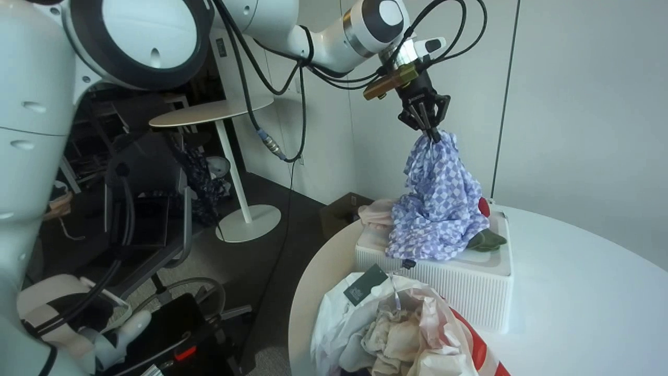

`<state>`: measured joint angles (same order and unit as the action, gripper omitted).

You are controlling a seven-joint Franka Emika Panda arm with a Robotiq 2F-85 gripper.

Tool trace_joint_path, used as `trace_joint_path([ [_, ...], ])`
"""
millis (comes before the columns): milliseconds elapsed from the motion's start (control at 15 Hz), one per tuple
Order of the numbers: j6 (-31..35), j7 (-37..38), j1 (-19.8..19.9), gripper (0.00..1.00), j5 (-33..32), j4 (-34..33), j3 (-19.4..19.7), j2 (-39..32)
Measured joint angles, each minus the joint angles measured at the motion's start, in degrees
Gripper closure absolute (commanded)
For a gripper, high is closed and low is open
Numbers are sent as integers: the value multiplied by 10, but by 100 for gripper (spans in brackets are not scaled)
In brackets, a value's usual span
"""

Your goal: Remove the clothing and towel from the plastic bag and put them on top of the white storage container.

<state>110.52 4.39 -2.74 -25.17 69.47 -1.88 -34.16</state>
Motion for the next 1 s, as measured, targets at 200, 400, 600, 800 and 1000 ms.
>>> trace_joint_path([
  [200, 1, -43, 6, 98, 34, -3, 7, -52],
  [400, 0, -71, 7, 71, 47, -12, 13, -100],
  [600, -9, -93, 10, 62, 69, -28, 13, -124],
  [800, -30, -101, 14, 40, 102, -36, 13, -108],
  [1000, -54, -101, 20, 16, 133, -32, 13, -63],
])
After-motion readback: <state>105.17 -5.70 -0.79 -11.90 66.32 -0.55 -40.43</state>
